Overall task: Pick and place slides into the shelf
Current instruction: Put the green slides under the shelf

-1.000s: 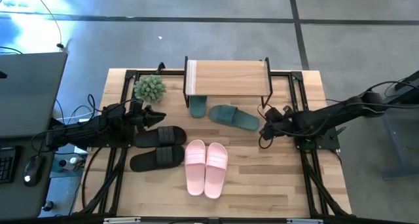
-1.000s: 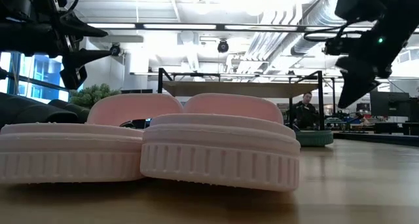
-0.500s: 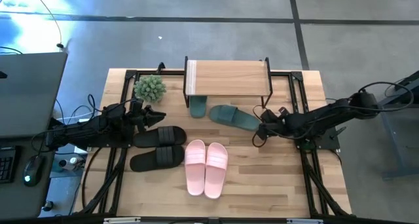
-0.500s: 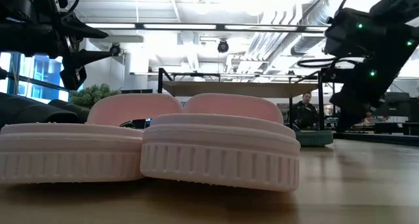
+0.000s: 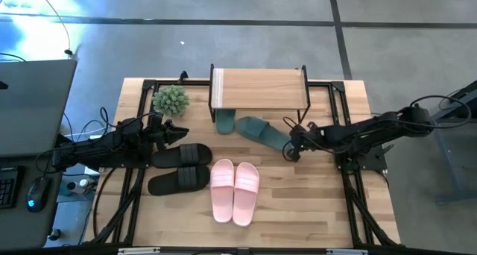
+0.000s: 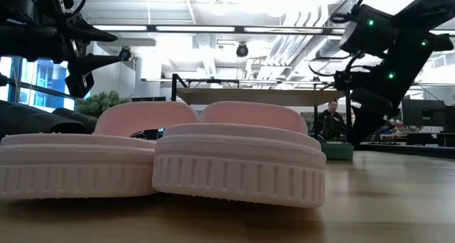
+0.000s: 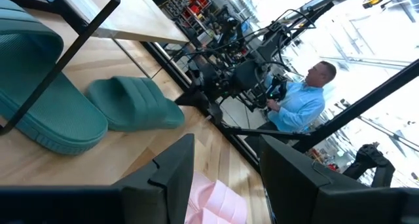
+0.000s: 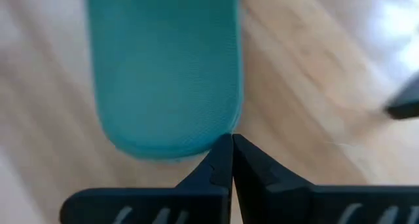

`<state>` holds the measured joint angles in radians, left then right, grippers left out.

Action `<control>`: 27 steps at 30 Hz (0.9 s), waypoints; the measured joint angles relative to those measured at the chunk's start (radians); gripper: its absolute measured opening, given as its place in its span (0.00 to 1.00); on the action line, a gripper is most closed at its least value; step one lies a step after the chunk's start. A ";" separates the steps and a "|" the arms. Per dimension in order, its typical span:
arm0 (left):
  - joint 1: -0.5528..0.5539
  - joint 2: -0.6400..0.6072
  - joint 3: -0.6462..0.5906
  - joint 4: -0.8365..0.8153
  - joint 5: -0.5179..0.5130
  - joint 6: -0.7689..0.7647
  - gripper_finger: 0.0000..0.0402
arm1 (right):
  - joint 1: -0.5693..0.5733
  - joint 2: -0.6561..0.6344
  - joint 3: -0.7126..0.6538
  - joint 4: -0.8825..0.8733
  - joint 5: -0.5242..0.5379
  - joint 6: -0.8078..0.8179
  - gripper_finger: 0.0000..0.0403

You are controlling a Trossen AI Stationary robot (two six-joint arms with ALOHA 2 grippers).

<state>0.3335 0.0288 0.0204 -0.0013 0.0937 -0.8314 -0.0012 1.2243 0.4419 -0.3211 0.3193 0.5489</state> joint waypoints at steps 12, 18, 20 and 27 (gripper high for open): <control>0.000 0.000 0.000 0.000 0.003 0.000 0.40 | 0.093 0.000 0.000 0.125 -0.104 0.010 0.00; 0.000 0.000 0.000 0.000 0.003 0.000 0.40 | 0.120 0.014 0.000 0.212 -0.118 0.004 0.00; 0.000 0.000 0.000 0.000 0.003 0.000 0.40 | 0.123 0.015 0.003 0.188 -0.076 -0.007 0.00; 0.000 0.000 0.000 0.001 0.010 0.000 0.40 | 0.133 -0.002 0.042 -0.022 0.102 0.001 0.00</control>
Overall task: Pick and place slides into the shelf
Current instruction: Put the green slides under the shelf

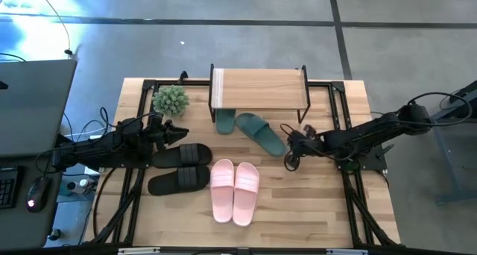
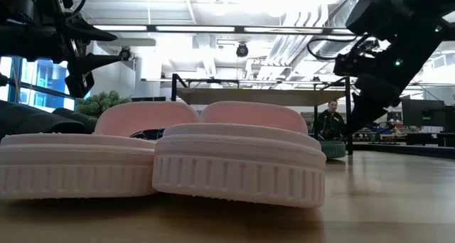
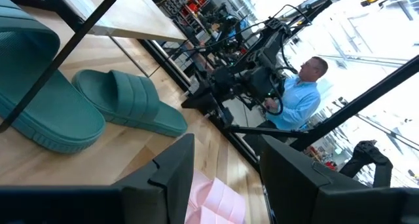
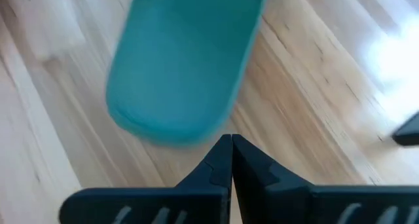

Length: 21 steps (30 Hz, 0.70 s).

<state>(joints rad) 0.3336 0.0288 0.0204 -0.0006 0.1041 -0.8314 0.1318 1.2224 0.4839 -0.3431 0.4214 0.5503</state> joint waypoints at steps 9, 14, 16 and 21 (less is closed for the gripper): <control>0.000 0.000 0.000 0.000 -0.001 0.000 0.40 | -0.034 0.163 -0.007 0.072 -0.078 -0.034 0.00; 0.000 0.000 0.000 0.000 -0.001 0.000 0.40 | -0.030 0.215 0.008 0.134 -0.071 -0.054 0.00; 0.000 0.000 0.000 0.000 -0.003 0.000 0.40 | -0.022 0.217 0.017 0.138 -0.069 -0.060 0.00; 0.000 0.000 0.000 0.000 -0.004 0.001 0.40 | -0.016 0.218 0.043 0.223 -0.144 -0.106 0.00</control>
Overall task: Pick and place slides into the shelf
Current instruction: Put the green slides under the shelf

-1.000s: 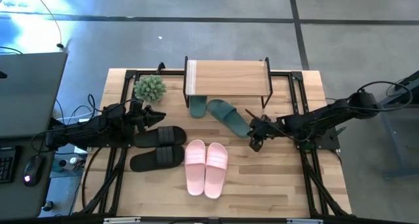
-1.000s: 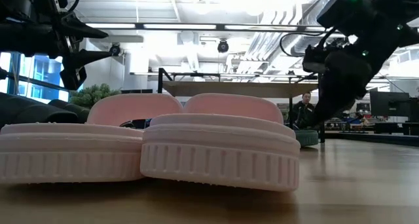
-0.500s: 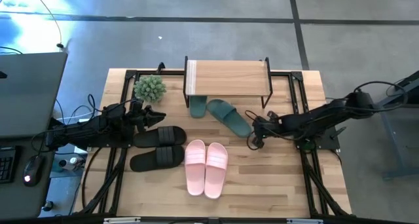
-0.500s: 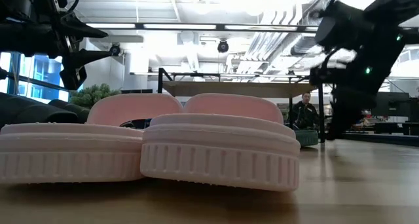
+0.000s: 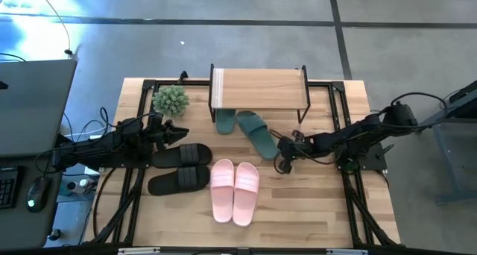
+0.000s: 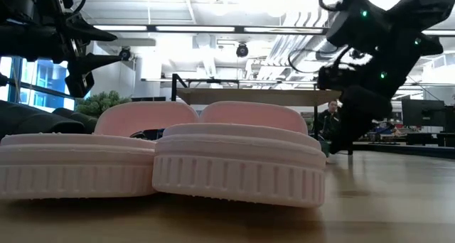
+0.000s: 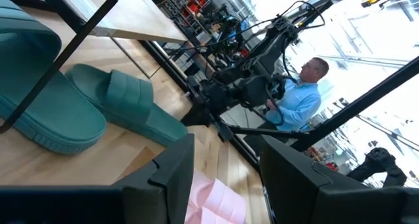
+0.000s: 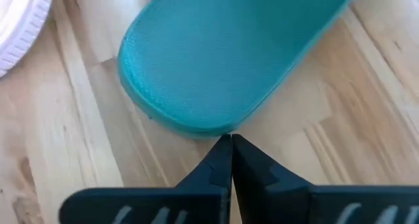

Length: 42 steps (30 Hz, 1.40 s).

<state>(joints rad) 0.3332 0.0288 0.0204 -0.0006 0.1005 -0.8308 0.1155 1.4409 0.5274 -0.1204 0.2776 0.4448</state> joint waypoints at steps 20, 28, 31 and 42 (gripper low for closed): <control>0.000 0.000 0.000 0.000 -0.004 0.023 0.40 | -0.024 0.075 0.028 0.163 -0.088 -0.078 0.00; 0.000 0.000 0.000 0.000 -0.004 0.023 0.40 | -0.032 0.213 0.186 0.135 -0.058 -0.163 0.00; 0.000 0.000 0.000 0.000 -0.004 0.023 0.40 | -0.049 0.248 0.230 0.106 -0.056 -0.175 0.00; 0.000 0.000 0.000 0.000 -0.004 0.023 0.40 | -0.105 0.333 0.293 0.070 -0.021 -0.159 0.00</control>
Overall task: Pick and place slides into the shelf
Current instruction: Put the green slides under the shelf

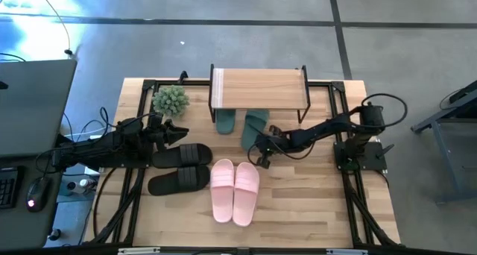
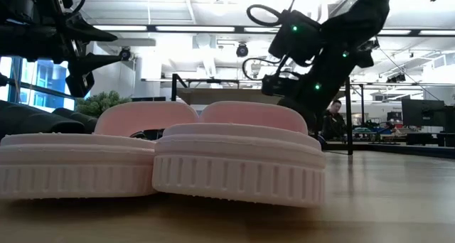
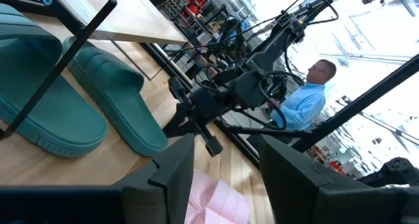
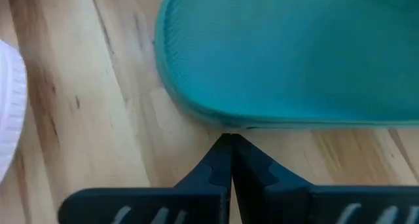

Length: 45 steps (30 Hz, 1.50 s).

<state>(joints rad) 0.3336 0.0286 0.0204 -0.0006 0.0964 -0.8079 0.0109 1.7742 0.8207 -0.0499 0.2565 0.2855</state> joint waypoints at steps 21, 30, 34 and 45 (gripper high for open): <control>0.000 0.000 0.000 0.000 0.000 0.000 0.40 | 0.055 -0.086 -0.002 -0.058 0.227 -0.292 0.00; 0.000 0.000 0.000 0.000 0.000 0.000 0.40 | -0.012 -0.084 -0.002 -0.152 0.417 -0.088 0.00; 0.000 0.000 0.000 0.000 0.000 0.000 0.40 | -0.052 -0.047 -0.002 -0.162 0.407 -0.038 0.00; 0.000 0.000 0.000 0.000 0.001 0.016 0.40 | -0.085 0.025 -0.018 -0.022 0.377 0.113 0.00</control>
<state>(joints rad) 0.3336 0.0285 0.0204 -0.0007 0.0970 -0.7921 -0.0738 1.7996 0.8030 -0.0722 0.6331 0.3989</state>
